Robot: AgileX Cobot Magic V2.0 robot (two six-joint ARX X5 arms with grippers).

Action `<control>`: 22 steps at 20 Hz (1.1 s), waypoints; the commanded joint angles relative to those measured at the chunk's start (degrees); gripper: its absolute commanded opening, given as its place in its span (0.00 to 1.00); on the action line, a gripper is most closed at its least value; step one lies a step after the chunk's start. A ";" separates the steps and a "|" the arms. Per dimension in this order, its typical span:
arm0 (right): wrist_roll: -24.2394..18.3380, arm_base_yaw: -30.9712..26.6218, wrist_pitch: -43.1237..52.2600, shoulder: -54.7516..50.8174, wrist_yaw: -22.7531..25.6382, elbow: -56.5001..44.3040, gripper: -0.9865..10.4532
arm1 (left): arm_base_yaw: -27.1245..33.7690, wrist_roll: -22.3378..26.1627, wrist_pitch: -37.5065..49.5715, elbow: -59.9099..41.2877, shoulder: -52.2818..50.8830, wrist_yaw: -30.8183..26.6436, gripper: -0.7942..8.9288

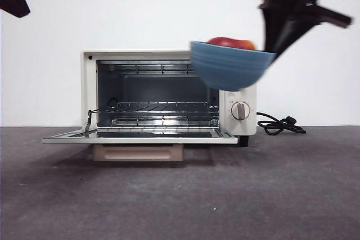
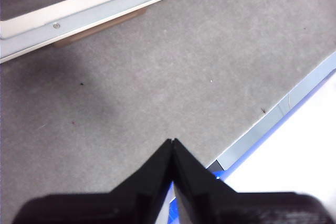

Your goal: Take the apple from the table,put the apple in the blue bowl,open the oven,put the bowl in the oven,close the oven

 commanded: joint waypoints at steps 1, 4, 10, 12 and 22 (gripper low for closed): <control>2.54 2.10 0.00 6.16 -0.17 6.25 0.08 | -0.13 0.61 -0.76 -0.48 -1.38 0.17 0.08; 4.59 3.91 -0.83 14.14 -0.17 14.99 0.08 | -0.13 0.61 -2.69 -0.48 -3.21 0.11 0.08; 10.32 4.59 -6.12 28.04 -1.75 33.53 0.08 | -0.11 0.61 -4.68 -0.48 -8.00 -0.24 0.08; 12.66 4.48 -6.82 30.86 -2.89 37.13 0.08 | -0.11 0.61 -5.33 -0.48 -9.42 -0.26 0.08; 26.86 2.71 -3.23 34.12 -2.05 39.43 0.08 | -0.13 0.59 -7.52 -0.48 -13.68 -0.26 0.08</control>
